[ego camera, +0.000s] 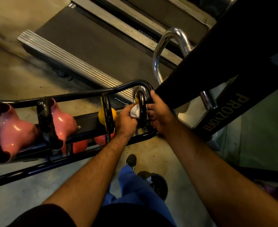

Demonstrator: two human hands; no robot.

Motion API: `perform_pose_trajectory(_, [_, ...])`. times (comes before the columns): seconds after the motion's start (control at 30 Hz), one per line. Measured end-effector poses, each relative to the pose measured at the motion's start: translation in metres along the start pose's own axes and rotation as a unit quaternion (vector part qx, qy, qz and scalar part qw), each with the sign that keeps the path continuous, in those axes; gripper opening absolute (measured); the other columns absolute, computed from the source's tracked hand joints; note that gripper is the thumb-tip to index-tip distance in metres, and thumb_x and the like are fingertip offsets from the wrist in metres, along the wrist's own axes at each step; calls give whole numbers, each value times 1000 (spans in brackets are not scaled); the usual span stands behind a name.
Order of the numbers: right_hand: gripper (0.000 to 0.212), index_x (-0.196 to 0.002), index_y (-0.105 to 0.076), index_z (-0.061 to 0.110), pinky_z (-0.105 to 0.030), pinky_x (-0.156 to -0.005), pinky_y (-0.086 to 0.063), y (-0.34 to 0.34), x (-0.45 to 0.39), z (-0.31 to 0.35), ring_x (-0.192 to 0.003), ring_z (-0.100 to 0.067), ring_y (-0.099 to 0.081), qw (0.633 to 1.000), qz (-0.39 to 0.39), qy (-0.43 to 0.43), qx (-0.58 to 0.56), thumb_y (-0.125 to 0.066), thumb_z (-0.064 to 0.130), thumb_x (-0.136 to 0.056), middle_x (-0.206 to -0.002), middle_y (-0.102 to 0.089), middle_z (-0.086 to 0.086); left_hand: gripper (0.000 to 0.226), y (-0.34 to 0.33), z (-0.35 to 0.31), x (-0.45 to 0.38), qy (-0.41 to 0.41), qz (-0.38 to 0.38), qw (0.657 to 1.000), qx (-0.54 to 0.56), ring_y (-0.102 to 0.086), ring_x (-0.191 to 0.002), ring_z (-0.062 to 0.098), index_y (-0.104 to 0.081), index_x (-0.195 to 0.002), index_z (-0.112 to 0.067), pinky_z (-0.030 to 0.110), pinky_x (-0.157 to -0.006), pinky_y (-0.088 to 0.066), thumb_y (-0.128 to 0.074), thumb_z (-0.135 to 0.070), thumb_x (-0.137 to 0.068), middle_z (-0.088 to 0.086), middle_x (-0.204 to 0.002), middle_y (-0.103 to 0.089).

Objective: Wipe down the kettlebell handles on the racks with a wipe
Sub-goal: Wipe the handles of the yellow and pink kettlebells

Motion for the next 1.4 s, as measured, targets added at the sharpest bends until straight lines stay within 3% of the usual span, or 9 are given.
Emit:
perform_pose_trajectory(0.13, [53, -66, -51, 0, -14, -34, -42, -7, -6, 10, -31, -12, -52, 999, -28, 19, -39, -33, 27, -109, -39, -53, -4, 30, -1, -1, 0, -11, 1, 1000, -27, -68, -88, 14, -68, -115, -20, 32, -73, -59, -68, -14, -86, -5, -93, -71])
perform_pose_trajectory(0.27, [44, -66, -61, 0, -23, -47, -50, -8, -16, -1, -43, -18, -59, 991, -80, 55, -88, -42, 12, -104, -48, -61, -8, 24, -3, 0, 2, -13, -11, 999, -37, -69, -81, 11, -69, -108, -21, 38, -70, -60, -66, -26, -85, -5, -88, -72])
perform_pose_trajectory(0.43, [24, -92, -70, 2, -44, -78, -59, -16, -29, -7, -69, -28, -68, 978, -158, 46, -132, -50, 12, -101, -80, -68, -16, 20, -4, -4, 4, -20, -23, 999, -30, -65, -78, 9, -70, -106, -18, 21, -66, -50, -68, -14, -86, -6, -85, -69])
perform_pose_trajectory(0.53, [22, -88, -73, 9, -45, -81, -61, -11, -29, -13, -83, -33, -73, 976, -179, 58, -114, -54, 13, -99, -90, -73, -18, 26, -4, -5, 5, -21, -15, 999, -31, -60, -77, -2, -68, -115, -12, 4, -62, -44, -66, -12, -90, -8, -89, -66])
perform_pose_trajectory(0.7, [35, -63, -71, 20, -50, -79, -62, -6, -31, -22, -83, -34, -74, 971, -209, 79, -80, -61, 4, -93, -79, -73, -11, 36, -1, -6, 7, -21, -5, 1000, -19, -57, -86, -10, -61, -127, -18, -2, -65, -43, -65, -13, -92, -9, -102, -65])
perform_pose_trajectory(0.83, [15, -88, -74, 24, -46, -86, -60, -5, -28, -30, -93, -24, -72, 958, -259, 123, 7, -62, 19, -95, -96, -75, -4, 36, 0, -8, 9, -24, -2, 999, -22, -62, -91, 0, -61, -128, -18, -1, -67, -43, -65, -13, -92, -12, -101, -64])
perform_pose_trajectory(0.93, [21, -112, -71, 16, -26, -82, -45, -2, -17, -31, -108, -23, -65, 928, -310, 173, 116, -54, 21, -102, -115, -71, -7, 37, 2, -10, 10, -29, 3, 999, -31, -61, -99, 3, -60, -129, -18, 0, -71, -44, -64, -12, -93, -13, -104, -63])
perform_pose_trajectory(1.2, [20, -112, -70, 11, 2, -64, -36, 4, -6, -36, -95, -7, -63, 885, -356, 283, 101, -54, 16, -102, -108, -73, -4, 38, 0, -11, 6, -14, 4, 1000, -16, -55, -85, -16, -62, -125, -14, -3, -70, -42, -69, -9, -88, -13, -101, -63])
perform_pose_trajectory(1.4, [19, -110, -71, 7, 5, -68, -38, 9, 7, -34, -92, -8, -65, 851, -373, 350, 116, -54, 10, -101, -104, -74, -7, 40, -1, -11, 6, -12, 10, 1000, -21, -60, -98, 0, -61, -128, -16, 3, -77, -44, -69, -13, -88, -11, -107, -66])
Point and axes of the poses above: each hand's wrist, its own x-axis away from the middle knuckle, its own y-axis out of the back of the hand, z = x × y, the point moved 4 cm from there along -x, towards the middle knuckle
